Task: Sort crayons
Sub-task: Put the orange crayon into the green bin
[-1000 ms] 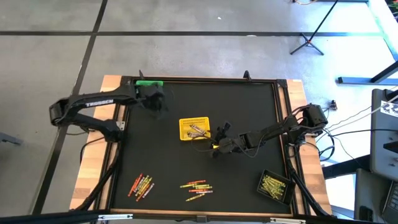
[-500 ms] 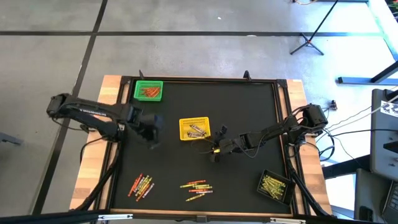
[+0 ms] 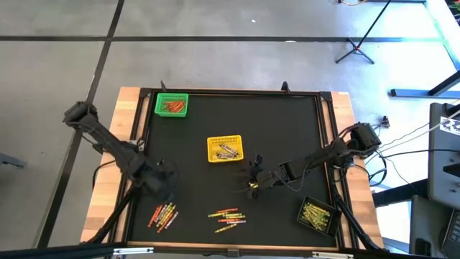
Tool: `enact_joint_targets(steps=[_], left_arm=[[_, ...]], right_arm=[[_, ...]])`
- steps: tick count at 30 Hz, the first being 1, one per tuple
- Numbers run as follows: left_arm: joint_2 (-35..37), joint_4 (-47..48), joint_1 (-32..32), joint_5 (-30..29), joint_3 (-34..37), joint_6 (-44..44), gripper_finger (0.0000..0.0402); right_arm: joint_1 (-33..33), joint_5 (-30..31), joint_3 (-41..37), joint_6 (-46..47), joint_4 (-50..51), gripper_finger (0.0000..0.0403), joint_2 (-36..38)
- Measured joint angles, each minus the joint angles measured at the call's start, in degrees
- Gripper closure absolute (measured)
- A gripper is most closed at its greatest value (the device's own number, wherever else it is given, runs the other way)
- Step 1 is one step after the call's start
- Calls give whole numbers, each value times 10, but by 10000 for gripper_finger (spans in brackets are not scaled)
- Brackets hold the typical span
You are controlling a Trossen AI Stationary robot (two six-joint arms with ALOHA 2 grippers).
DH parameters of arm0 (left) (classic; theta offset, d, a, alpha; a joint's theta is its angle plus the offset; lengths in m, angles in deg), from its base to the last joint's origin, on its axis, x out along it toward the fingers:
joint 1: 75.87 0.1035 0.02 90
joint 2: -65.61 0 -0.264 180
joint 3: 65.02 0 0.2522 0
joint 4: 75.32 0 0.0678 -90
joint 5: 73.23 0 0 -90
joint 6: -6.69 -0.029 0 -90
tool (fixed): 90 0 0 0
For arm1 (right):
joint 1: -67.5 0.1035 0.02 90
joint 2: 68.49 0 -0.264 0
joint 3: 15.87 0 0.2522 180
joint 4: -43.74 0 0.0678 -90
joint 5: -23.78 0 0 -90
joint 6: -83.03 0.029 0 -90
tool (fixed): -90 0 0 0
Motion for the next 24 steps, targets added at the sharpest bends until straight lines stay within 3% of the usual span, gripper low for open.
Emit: enact_joint_targets(steps=[7,19,24], left_arm=[[-69,-33,-102,14,0,129,294],[-193,-149,-189,13,0,183,294],[-216,-153,-199,26,1,204,294]], right_arm=[[16,0,0,13,-17,210,-4],[16,0,0,51,-30,210,-4],[16,1,0,51,-37,210,-4]])
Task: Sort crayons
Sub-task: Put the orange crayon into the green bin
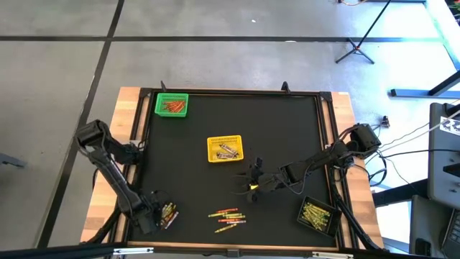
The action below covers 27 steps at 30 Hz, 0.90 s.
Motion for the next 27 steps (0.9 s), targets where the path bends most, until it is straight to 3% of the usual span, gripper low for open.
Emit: enact_joint_targets(steps=[11,27], left_arm=[[23,14,-3,12,0,-2,294],[21,-18,-23,-25,26,48,294]], right_arm=[[0,13,0,8,-5,210,0],[0,14,0,8,-5,210,0]])
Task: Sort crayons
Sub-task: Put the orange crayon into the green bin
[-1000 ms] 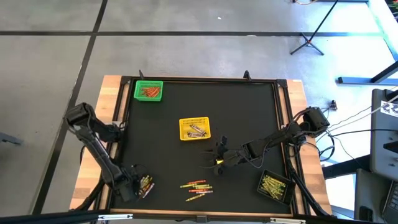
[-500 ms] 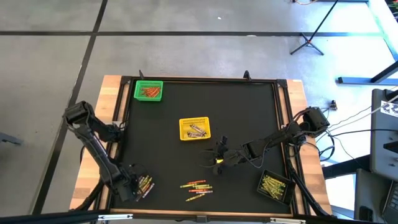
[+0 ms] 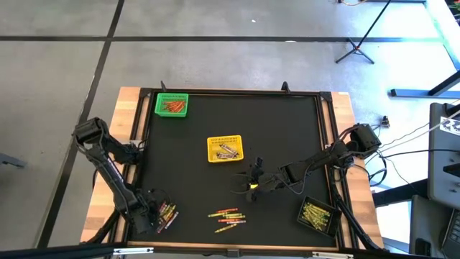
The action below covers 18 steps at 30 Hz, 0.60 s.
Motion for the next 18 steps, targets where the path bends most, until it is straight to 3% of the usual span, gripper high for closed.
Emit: enact_joint_targets(steps=[11,18], left_arm=[[1,-8,0,3,23,-3,298],[1,-9,0,-11,24,-32,356]], right_arm=[[0,4,0,0,0,210,0],[0,15,0,0,0,210,0]])
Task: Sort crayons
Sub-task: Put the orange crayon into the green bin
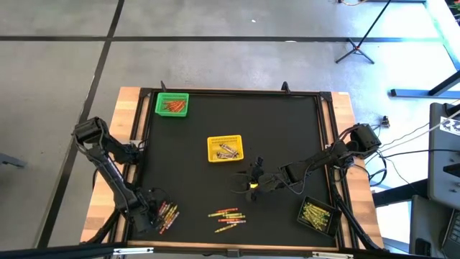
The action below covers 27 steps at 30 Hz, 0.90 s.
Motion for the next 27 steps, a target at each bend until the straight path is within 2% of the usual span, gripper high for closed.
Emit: enact_joint_targets(steps=[5,10,14,20,27], left_arm=[[0,11,0,-2,-2,-16,394],[14,65,9,-18,-15,-30,391],[57,104,18,-27,-34,-45,387],[138,137,41,-163,-48,-98,387],[198,148,99,-308,-48,-214,387]], right_arm=[[0,0,0,0,0,210,0],[0,-1,0,0,0,210,0],[0,-1,0,0,0,210,0],[0,-1,0,-1,0,210,0],[-9,-4,0,-20,1,210,0]])
